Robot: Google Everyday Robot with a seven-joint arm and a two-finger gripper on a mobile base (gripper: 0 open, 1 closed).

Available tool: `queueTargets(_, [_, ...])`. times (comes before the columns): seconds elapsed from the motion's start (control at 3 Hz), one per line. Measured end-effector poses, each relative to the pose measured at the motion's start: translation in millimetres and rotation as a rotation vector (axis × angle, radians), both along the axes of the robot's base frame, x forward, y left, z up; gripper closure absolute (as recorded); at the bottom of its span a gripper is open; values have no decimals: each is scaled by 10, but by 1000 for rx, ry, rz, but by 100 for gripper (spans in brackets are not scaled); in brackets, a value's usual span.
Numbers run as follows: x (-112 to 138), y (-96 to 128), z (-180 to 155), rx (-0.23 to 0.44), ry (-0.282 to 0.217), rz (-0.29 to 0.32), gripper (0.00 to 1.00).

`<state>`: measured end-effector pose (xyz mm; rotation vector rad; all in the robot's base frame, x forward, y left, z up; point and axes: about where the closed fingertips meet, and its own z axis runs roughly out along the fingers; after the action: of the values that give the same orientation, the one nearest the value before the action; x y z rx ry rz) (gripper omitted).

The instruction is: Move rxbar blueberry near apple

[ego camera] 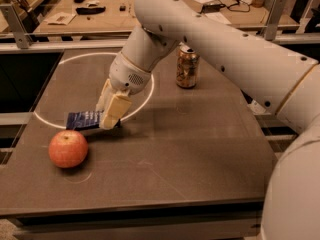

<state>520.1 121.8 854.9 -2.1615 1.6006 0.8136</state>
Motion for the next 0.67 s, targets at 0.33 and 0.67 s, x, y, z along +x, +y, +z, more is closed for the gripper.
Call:
queueTargets(0.33, [-66, 64, -53, 7, 22, 22, 100])
queueTargets(0.67, [-117, 115, -121, 19, 54, 40, 98])
